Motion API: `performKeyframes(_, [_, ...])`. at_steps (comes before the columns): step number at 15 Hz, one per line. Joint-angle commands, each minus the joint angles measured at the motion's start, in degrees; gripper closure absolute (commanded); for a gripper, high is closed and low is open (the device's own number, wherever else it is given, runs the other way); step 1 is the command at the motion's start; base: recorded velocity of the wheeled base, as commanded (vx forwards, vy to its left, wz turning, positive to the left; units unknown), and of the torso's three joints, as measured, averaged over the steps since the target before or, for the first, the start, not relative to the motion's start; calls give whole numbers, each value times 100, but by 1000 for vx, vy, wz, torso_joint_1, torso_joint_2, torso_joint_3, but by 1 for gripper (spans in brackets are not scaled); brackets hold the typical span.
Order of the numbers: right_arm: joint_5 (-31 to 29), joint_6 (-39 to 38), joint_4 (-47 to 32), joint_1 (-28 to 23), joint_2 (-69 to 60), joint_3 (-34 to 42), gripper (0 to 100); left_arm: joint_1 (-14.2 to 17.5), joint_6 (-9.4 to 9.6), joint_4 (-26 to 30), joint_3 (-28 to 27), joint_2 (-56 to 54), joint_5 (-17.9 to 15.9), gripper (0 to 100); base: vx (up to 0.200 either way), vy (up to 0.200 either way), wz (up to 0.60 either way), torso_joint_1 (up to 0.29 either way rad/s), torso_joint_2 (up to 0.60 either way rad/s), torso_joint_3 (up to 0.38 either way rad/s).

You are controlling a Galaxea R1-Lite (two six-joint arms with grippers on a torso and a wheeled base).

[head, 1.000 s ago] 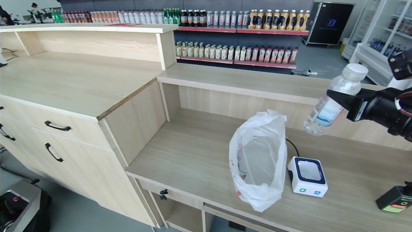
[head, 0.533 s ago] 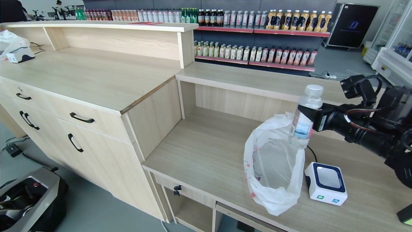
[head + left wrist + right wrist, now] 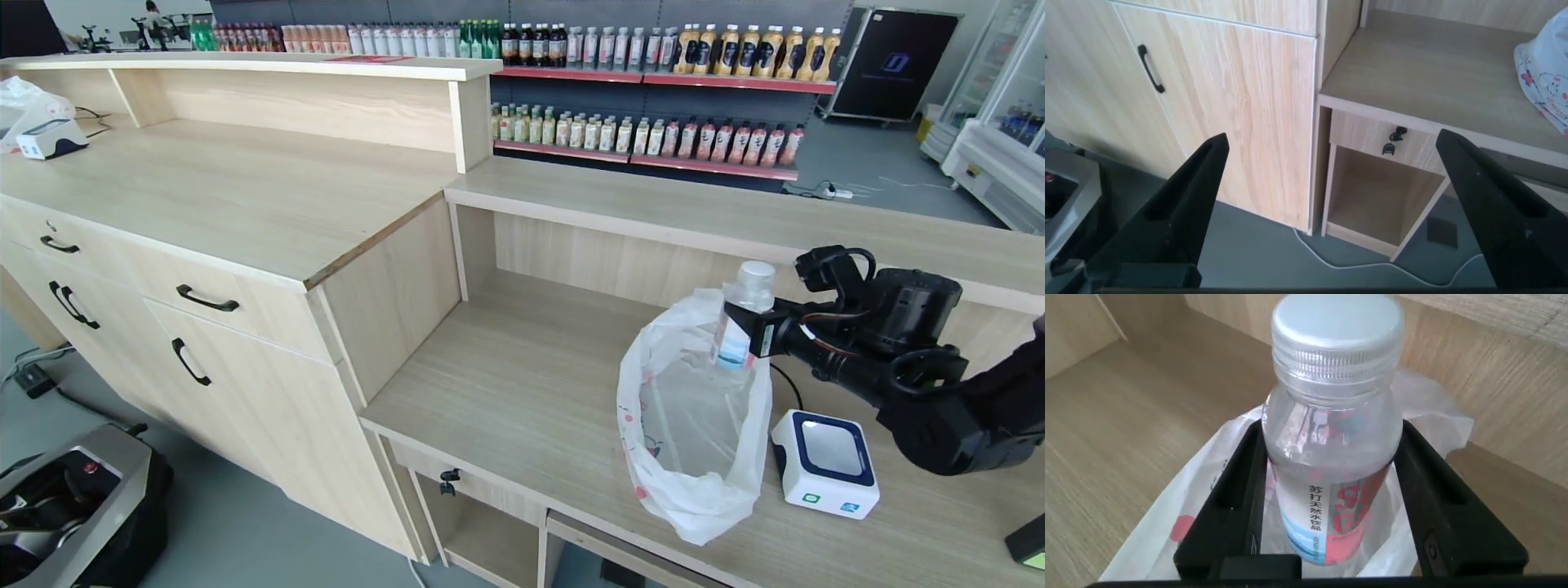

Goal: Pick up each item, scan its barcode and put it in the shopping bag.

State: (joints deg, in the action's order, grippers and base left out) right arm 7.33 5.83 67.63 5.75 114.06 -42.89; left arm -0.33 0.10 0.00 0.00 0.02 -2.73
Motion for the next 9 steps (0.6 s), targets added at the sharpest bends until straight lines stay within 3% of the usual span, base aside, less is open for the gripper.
performKeyframes(1, [287,-3,250,-4,451,-159,100,-2,-1,0,0,6,1,0,0,0,0,0,0,0])
performKeyframes(9, [858,50,1410,-66,1277,-264,100,-2,-1,0,0,6,1,0,0,0,0,0,0,0])
